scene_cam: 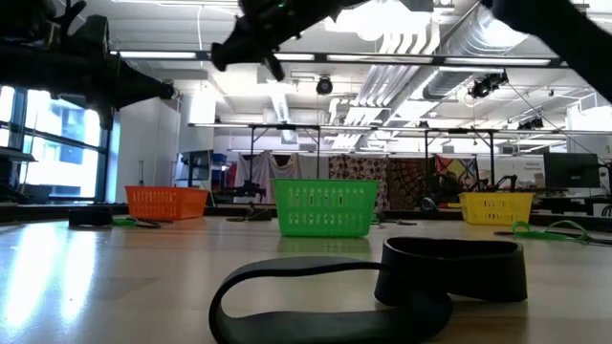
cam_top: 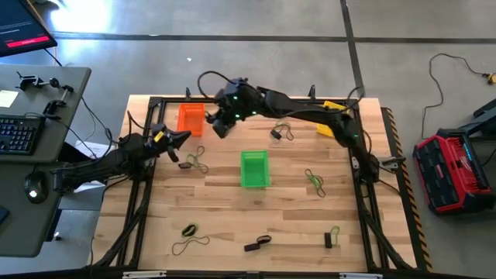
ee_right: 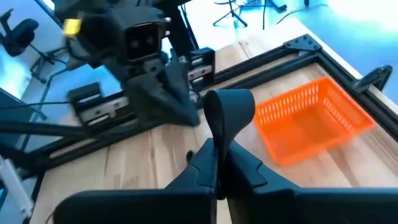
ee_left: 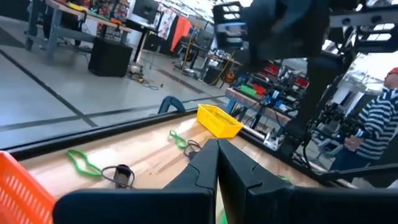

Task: Sort rubber bands into baskets
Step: Put the black rubber band into the orange bin

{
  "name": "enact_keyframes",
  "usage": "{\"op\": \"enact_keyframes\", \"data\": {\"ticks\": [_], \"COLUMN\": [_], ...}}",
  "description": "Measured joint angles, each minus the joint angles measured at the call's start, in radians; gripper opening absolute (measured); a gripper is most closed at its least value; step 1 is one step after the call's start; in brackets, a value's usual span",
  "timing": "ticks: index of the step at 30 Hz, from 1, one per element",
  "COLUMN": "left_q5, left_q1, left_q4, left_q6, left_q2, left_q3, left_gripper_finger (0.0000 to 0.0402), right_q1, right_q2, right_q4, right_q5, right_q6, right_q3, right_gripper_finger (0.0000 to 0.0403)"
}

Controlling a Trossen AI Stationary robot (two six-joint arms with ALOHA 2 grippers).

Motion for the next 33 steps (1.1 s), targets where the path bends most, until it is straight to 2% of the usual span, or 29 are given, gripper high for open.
{"op": "enact_keyframes", "data": {"ticks": [2, 5, 13, 22, 29, 33], "left_q5": [-0.001, -0.003, -0.063, -0.083, -0.055, -0.036], "left_q1": [0.0, 0.001, 0.005, 0.005, 0.005, 0.005], "left_q4": [-0.026, -0.103, -0.517, -0.551, -0.511, -0.474], "left_q6": [0.007, 0.007, -0.079, -0.22, -0.246, -0.255], "left_q2": [0.0, -0.001, -0.001, 0.001, 0.001, 0.001], "left_q3": [0.02, 0.063, 0.2, 0.191, 0.18, 0.18], "left_gripper_finger": [0.0, 0.0, 0.0, 0.0, 0.0, 0.0003], "right_q1": [-0.004, -0.015, -0.055, -0.059, -0.047, -0.032], "right_q2": [0.062, 0.06, 0.079, 0.092, 0.16, 0.158], "right_q4": [0.0, 0.129, 0.193, 0.274, 0.325, 0.336], "right_q5": [0.014, 0.02, 0.044, 0.062, -0.035, -0.078], "right_q6": [0.0, 0.067, 0.091, 0.085, 0.144, 0.075], "right_q3": [0.072, -0.006, -0.009, -0.009, -0.011, -0.011], "right_gripper_finger": [0.0, 0.0, 0.0, 0.0, 0.0, 0.0]}}
